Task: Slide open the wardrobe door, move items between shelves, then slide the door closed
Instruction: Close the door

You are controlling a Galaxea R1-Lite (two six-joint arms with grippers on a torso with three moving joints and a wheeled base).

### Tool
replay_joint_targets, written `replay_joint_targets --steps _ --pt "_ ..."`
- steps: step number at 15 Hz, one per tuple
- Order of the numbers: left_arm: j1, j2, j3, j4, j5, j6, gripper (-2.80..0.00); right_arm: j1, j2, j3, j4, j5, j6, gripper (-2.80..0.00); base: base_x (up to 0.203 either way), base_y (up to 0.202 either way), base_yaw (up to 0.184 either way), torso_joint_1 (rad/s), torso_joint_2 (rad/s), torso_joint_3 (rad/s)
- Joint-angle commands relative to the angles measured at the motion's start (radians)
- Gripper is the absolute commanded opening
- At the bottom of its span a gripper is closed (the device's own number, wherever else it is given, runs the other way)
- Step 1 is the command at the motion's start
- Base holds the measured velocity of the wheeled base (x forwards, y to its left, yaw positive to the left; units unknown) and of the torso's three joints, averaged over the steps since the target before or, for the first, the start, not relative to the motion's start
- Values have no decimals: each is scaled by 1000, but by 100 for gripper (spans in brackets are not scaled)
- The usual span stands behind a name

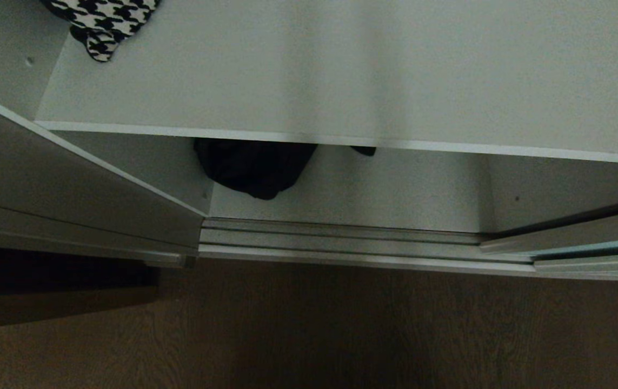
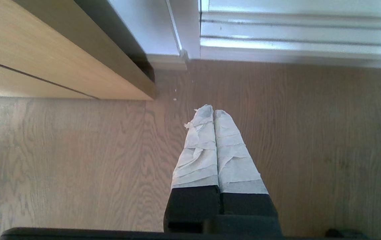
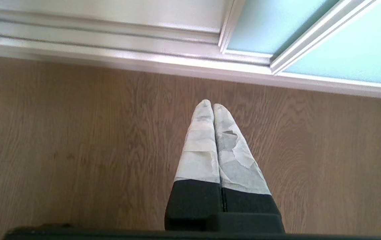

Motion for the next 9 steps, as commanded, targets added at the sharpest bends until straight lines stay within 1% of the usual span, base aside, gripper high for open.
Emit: replay_joint_targets --steps 1,9 --pt "0 3 -1 -1 0 0 -280 0 0 0 0 0 0 -280 0 0 0 -1 1 188" --pt "0 3 -4 10 -3 0 -280 0 -1 0 0 0 0 -280 0 0 0 3 3 203"
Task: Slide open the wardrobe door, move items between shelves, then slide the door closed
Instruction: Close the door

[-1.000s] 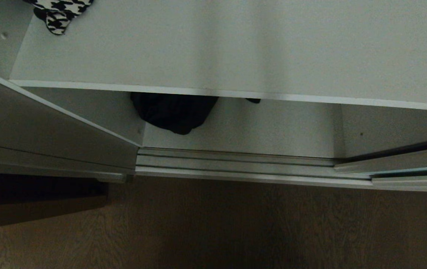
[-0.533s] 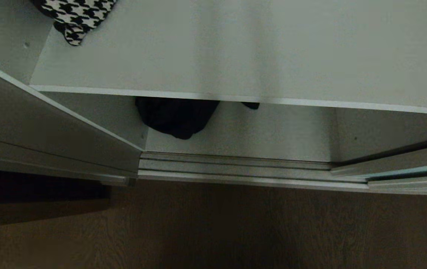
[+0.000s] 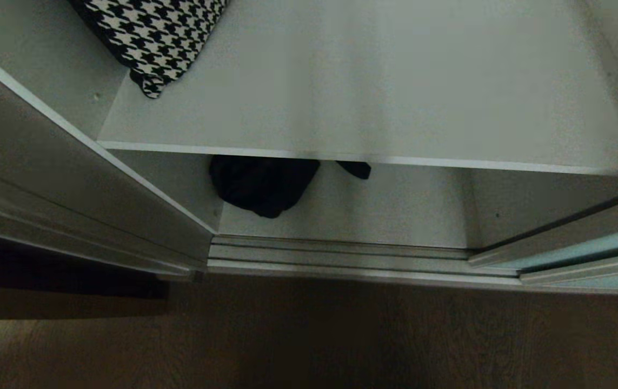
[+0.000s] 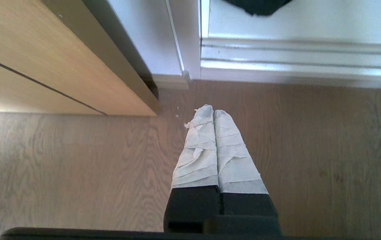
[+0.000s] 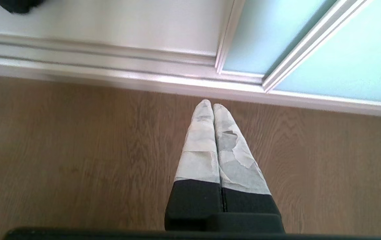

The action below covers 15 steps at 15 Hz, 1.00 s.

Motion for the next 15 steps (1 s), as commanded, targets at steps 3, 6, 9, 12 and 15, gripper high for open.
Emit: replay_joint_targets --steps 3,6,9,12,15 --pt "0 2 -2 2 0 1 -280 0 0 0 -1 0 0 -280 0 0 0 -1 2 203" --pt "1 3 -2 2 0 1 -280 0 0 0 -1 0 1 -280 0 0 0 4 3 209" --pt "1 2 -2 2 0 1 -280 0 0 0 -1 0 0 -280 0 0 0 2 2 203" --pt "0 2 -2 2 0 -1 -280 0 0 0 -1 0 0 -280 0 0 0 5 3 203" --pt "-1 2 -2 1 -2 -3 -280 0 0 0 -1 0 0 -280 0 0 0 -1 1 204"
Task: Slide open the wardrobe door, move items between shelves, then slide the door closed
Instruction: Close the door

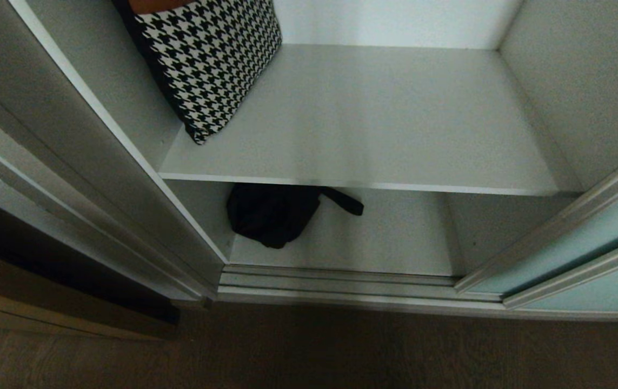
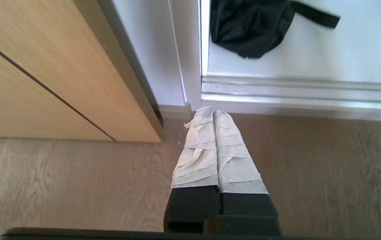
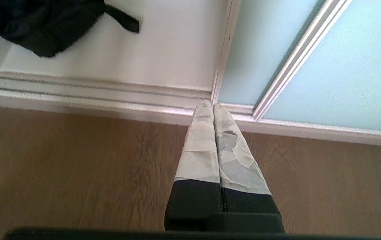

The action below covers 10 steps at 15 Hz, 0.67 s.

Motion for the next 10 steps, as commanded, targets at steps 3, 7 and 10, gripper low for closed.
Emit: replay_joint_targets --steps 3,7,10 --pt "1 2 0 0 1 1 -280 0 1 0 -1 0 0 -280 0 0 0 1 4 200" --pt "1 2 0 0 1 2 -280 0 1 0 -1 0 0 -280 0 0 0 1 -1 50" --pt "-1 2 3 -7 0 5 -280 0 1 0 -1 0 0 -280 0 0 0 0 0 0"
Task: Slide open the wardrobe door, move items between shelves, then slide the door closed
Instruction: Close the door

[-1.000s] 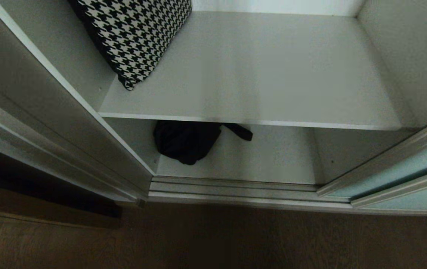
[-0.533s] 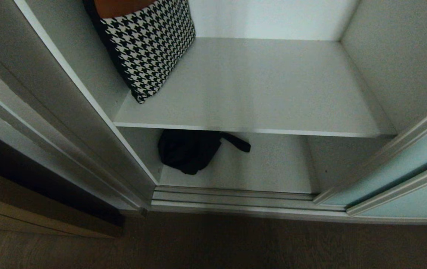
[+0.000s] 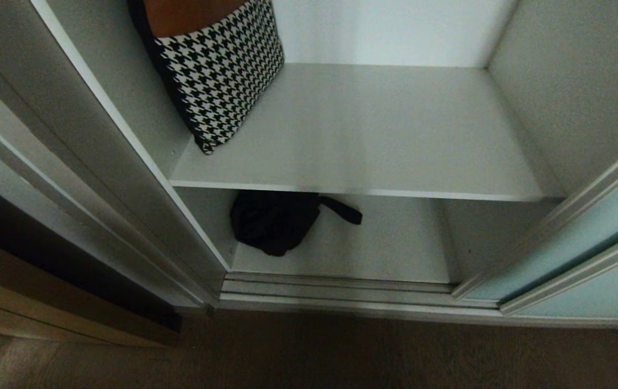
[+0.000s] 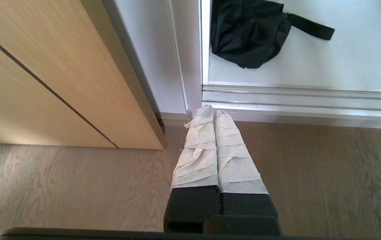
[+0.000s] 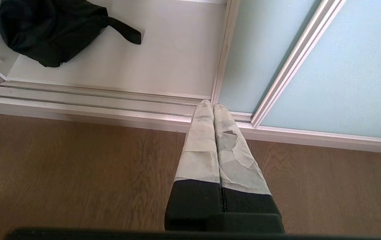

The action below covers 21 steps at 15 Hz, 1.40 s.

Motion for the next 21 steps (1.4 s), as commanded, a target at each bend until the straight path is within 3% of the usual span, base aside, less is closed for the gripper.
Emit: replay_joint_targets --steps 1,11,14,17,21 --pt "0 2 4 -10 2 3 -280 0 1 0 0 0 2 -280 0 0 0 12 7 119" --pt "-1 2 5 -13 9 -28 -280 0 -2 0 0 -3 -6 -280 0 0 0 1 1 14" --pt "1 2 5 -13 9 -28 -280 0 -2 -18 -9 -7 -49 -280 0 0 0 0 0 0" --pt "-1 2 5 -13 9 -28 -280 0 27 -236 63 -3 -54 -280 0 0 0 0 0 0" --pt "-1 2 5 -13 9 -28 -280 0 65 -623 322 -33 -74 -280 0 0 0 0 0 0"
